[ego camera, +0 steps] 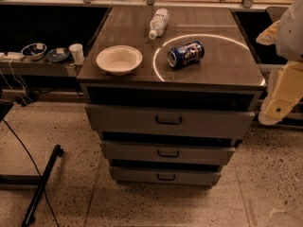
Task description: Open top drawer
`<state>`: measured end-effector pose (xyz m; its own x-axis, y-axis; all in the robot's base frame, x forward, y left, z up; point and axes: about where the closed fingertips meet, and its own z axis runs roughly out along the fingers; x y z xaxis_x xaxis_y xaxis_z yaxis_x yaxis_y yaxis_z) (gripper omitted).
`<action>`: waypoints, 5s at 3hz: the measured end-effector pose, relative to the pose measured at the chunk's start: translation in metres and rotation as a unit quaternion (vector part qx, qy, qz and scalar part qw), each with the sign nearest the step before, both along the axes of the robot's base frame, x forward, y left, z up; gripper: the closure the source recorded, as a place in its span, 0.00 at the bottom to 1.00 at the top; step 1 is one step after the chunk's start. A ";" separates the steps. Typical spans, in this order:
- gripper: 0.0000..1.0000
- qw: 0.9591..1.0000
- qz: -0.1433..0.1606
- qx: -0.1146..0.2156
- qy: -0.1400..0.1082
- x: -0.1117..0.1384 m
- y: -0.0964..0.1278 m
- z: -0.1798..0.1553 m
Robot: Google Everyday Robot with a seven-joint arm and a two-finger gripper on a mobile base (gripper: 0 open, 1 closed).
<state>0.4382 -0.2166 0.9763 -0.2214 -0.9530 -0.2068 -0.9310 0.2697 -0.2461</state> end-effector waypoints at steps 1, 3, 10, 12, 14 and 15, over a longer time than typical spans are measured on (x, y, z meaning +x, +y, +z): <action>0.00 1.000 0.000 0.000 0.000 0.000 0.000 0.000; 0.00 0.999 0.039 0.005 -0.029 -0.006 0.006 -0.077; 0.00 0.971 0.235 0.046 -0.009 0.089 0.076 -0.265; 0.04 0.976 0.203 0.074 0.017 0.127 0.079 -0.302; 0.49 0.979 0.178 0.095 0.032 0.135 0.072 -0.316; 0.60 0.979 0.171 0.105 0.031 0.128 0.068 -0.313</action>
Offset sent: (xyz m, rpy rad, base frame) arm 0.0221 -0.0005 -0.1201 0.0587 -0.1533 0.0367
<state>0.5663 -0.1490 0.6634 0.0842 -0.9117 -0.4022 -0.9871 -0.0211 -0.1587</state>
